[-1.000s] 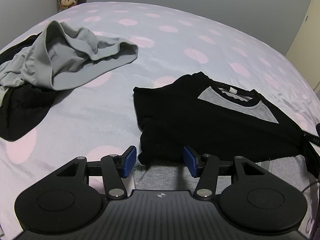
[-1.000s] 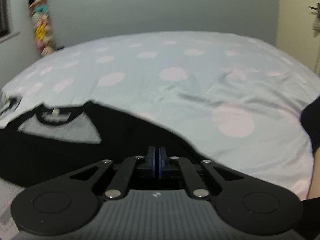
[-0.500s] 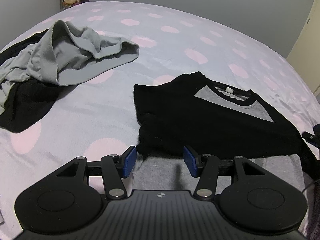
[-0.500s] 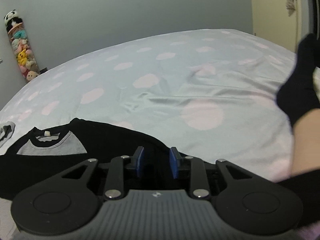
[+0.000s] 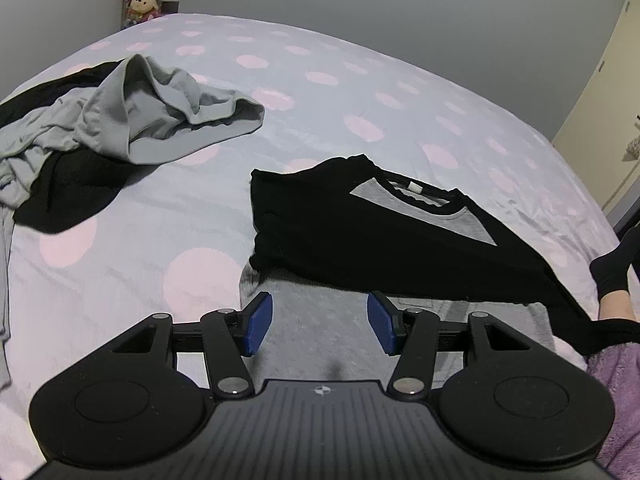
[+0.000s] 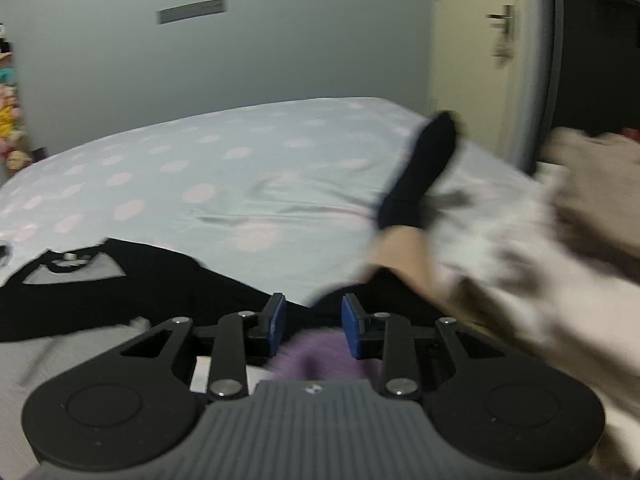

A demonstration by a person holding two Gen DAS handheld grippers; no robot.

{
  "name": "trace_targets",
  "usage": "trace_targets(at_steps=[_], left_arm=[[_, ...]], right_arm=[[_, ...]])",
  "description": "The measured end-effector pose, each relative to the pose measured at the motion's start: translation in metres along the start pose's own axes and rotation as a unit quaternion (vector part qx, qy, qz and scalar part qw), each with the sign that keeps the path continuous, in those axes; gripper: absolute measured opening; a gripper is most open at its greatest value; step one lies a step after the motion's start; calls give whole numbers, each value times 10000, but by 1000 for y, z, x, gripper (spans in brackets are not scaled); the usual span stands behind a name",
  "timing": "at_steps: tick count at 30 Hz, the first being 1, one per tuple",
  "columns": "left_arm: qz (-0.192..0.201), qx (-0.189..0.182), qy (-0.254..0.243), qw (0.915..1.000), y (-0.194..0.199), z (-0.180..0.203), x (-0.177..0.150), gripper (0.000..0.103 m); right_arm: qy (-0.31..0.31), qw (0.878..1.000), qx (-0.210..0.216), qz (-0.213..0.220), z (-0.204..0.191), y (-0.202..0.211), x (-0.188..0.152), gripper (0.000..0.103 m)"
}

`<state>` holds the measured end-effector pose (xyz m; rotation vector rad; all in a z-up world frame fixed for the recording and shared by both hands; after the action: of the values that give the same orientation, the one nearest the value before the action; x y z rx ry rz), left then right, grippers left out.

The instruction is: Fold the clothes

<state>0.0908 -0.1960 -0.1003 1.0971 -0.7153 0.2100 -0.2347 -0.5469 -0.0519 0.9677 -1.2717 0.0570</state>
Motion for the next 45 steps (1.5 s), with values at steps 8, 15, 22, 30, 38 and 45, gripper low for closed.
trace_targets(at_steps=[8, 15, 22, 30, 38, 45], left_arm=[[118, -220, -193, 9995, 13, 24, -3, 51], [72, -138, -317, 9994, 15, 36, -8, 51], [-33, -79, -383, 9992, 13, 40, -13, 51], [92, -99, -353, 9993, 21, 38, -5, 51], [390, -184, -137, 9990, 41, 24, 10, 51], [509, -137, -132, 9985, 48, 9, 22, 51]], right_arm=[[-824, 9960, -352, -41, 66, 18, -22, 34], [-1320, 9911, -86, -151, 72, -7, -27, 35], [-1454, 9886, 262, -277, 69, -23, -34, 15], [-1414, 9896, 205, 172, 72, -1, 11, 7], [-1861, 9811, 484, 195, 93, 19, 104, 7], [-1729, 9848, 5, 152, 110, 29, 144, 6]])
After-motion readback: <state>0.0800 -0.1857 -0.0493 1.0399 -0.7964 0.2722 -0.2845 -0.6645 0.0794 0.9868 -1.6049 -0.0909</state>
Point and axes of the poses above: each gripper's, at about its wrist camera, not at the fingertips, and y roughly against the way its jaws point, z to its right, x to its top, the point moved 8 cm from there along -y, roughly the way its jaws point
